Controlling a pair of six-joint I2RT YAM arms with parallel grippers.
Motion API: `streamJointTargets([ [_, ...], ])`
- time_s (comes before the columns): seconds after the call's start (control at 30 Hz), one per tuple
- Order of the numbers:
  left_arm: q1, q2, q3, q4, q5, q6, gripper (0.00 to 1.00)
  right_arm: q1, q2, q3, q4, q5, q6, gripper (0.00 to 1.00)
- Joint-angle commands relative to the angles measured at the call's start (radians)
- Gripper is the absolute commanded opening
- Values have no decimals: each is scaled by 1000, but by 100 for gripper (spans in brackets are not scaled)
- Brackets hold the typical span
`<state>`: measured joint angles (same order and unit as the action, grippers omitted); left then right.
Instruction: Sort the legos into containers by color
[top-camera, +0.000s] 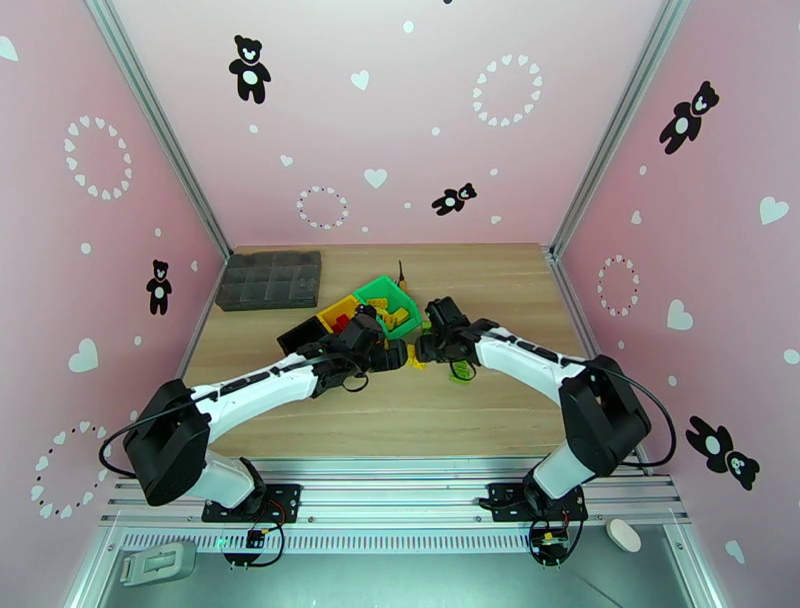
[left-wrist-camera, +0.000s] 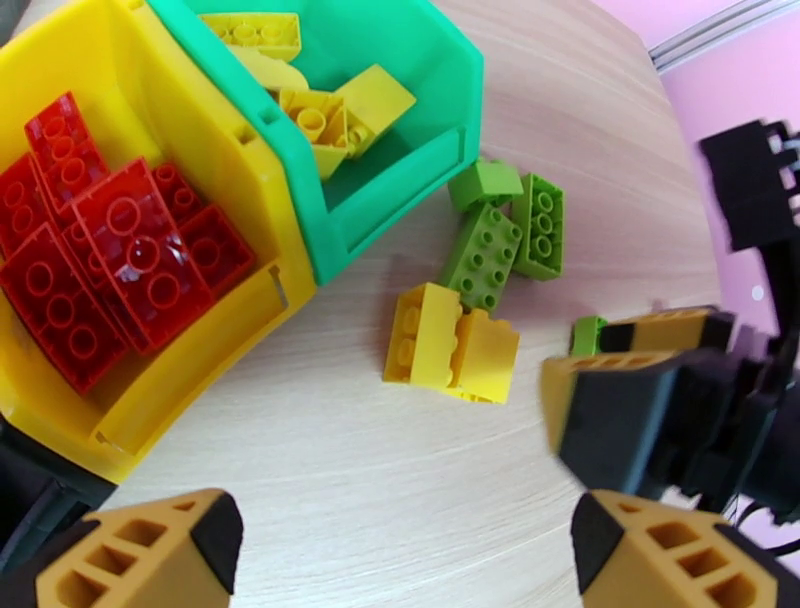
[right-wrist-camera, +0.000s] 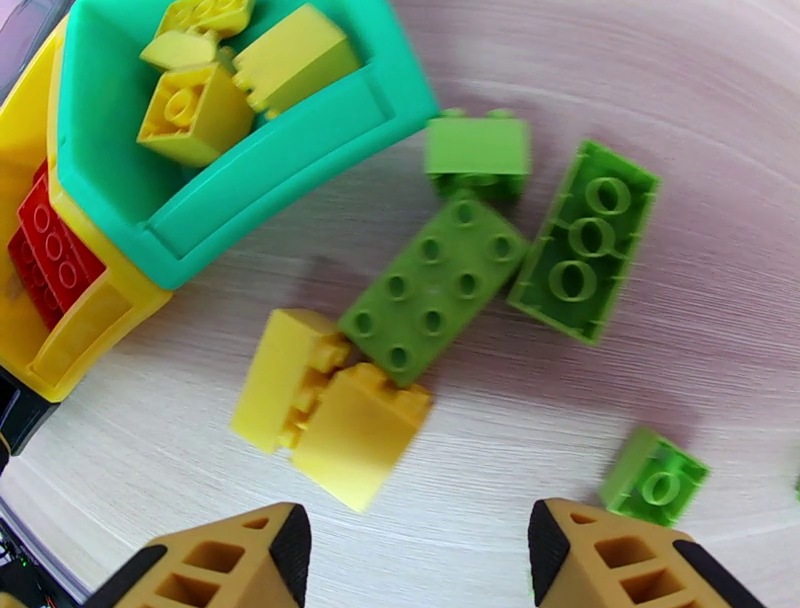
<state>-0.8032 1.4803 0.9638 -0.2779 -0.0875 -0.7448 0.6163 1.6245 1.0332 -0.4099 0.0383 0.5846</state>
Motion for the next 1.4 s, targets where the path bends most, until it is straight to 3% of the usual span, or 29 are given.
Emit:
streamJointTargets([
  [0.0,13,-42,-17,-23,-29,-4,93,17,40,2,24,-14,18,62],
  [0.73,48,-88,-57,-22,-12,-8,93,51,254,133,26,-1,11,62],
  [0.9,52,-93,-57,-26,-12,-6,93,51,251,137,1,33,12,53],
  [1.17,70,-106,-59,-23,2,-2,93,54,152,88,-17,52,23,29],
  [1.37,131,-131,-58,-5,69,5,94,52,61,134,-55,66,-2,27],
])
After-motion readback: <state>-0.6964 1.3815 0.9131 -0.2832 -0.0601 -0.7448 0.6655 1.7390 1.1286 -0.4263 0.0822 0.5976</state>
